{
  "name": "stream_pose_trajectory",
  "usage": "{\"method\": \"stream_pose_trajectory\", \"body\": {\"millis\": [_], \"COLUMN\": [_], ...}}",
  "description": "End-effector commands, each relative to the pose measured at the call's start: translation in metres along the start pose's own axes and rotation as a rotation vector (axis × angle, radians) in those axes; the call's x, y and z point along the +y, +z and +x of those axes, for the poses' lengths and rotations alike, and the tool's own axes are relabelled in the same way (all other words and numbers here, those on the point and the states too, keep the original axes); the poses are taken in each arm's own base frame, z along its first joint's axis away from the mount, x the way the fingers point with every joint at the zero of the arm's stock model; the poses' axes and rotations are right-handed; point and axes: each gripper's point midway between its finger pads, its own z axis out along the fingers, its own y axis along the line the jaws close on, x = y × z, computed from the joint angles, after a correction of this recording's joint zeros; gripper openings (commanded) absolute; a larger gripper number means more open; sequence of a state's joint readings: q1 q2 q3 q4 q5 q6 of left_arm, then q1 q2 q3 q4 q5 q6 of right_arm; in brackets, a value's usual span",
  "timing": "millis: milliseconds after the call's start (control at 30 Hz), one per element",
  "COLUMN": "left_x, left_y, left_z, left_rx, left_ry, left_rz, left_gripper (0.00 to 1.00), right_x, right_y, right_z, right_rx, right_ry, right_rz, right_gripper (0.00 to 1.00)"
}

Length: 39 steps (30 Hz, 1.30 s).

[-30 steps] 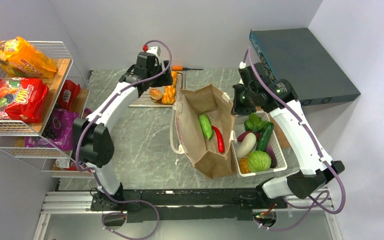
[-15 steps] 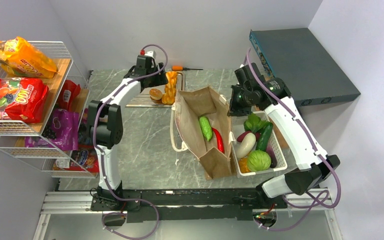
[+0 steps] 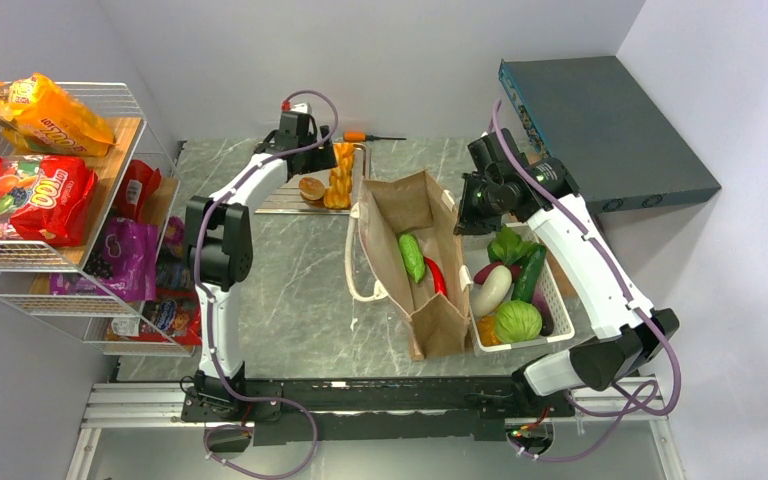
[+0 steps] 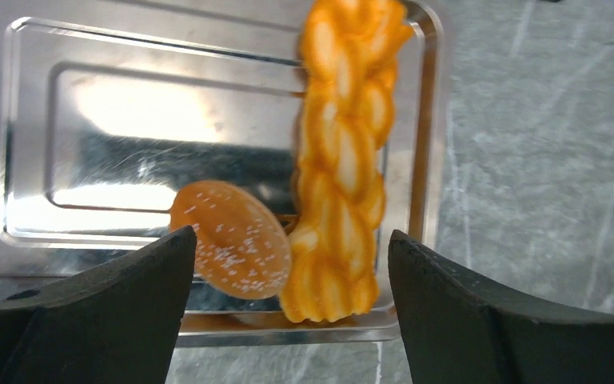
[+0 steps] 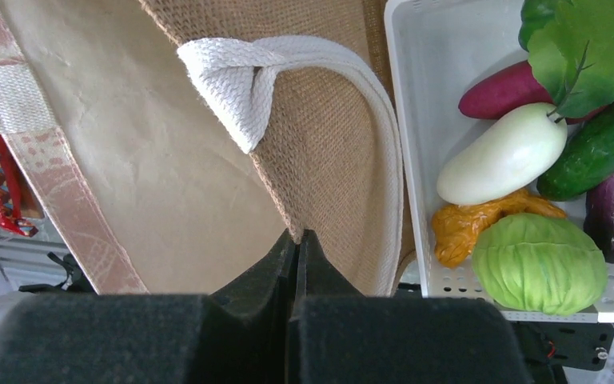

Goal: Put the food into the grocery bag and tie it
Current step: Pick up the food from the bin.

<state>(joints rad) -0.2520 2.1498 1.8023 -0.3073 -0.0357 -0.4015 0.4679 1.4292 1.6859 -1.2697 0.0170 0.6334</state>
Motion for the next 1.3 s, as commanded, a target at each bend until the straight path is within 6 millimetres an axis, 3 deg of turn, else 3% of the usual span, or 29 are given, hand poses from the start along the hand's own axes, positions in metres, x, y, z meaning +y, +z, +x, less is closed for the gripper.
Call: {"method": "stream_pose_trajectory", "body": {"millis": [0, 767, 1267], "left_x": [0.024, 0.043, 0.041], "left_y": [-0.011, 0.017, 0.036], "left_z": [-0.014, 0.046, 0.060], "left_rx": [-0.035, 0.089, 0.103], "left_ry": [-0.059, -0.258, -0.296], "left_rz": [-0.163, -0.181, -0.155], "left_gripper": [0.92, 0.90, 0.85], "right_x": [0.008, 0.006, -0.009], "right_y": [-0.002, 0.001, -0.007], "right_z": [-0.004, -0.010, -0.013], "right_rx": [-0.019, 0.012, 0.014], "right_ry": [0.017, -0.081, -0.183], "right_rz": [-0.043, -0.012, 0.058], "right_gripper": [0.00, 0.00, 0.00]}}
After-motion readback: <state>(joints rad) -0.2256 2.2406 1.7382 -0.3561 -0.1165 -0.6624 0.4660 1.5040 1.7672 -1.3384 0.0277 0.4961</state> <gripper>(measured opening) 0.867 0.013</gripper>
